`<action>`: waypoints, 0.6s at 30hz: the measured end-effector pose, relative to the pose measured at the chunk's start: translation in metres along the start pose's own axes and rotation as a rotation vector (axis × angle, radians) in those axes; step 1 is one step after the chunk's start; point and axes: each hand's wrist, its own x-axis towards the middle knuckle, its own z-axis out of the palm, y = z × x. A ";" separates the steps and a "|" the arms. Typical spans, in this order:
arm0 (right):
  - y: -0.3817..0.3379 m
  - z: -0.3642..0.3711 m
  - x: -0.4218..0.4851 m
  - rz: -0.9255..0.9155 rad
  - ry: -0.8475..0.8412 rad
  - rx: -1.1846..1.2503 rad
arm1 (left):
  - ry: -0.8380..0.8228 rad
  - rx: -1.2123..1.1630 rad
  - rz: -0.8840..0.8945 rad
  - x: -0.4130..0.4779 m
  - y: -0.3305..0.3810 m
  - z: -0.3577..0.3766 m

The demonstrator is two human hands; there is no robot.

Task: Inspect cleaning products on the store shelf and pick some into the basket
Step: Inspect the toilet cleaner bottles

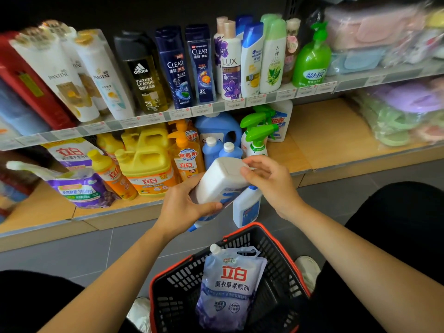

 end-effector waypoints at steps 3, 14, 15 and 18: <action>0.003 -0.002 0.005 0.070 0.026 0.111 | 0.006 0.000 -0.002 0.001 0.000 0.002; 0.006 -0.007 0.017 0.273 -0.020 0.410 | 0.022 -0.247 -0.004 0.009 0.011 0.002; 0.007 -0.006 0.015 0.288 -0.078 0.385 | 0.028 -0.288 -0.006 0.010 0.012 0.002; 0.013 -0.003 0.005 0.331 -0.333 0.187 | 0.053 -0.406 -0.002 0.015 0.017 0.001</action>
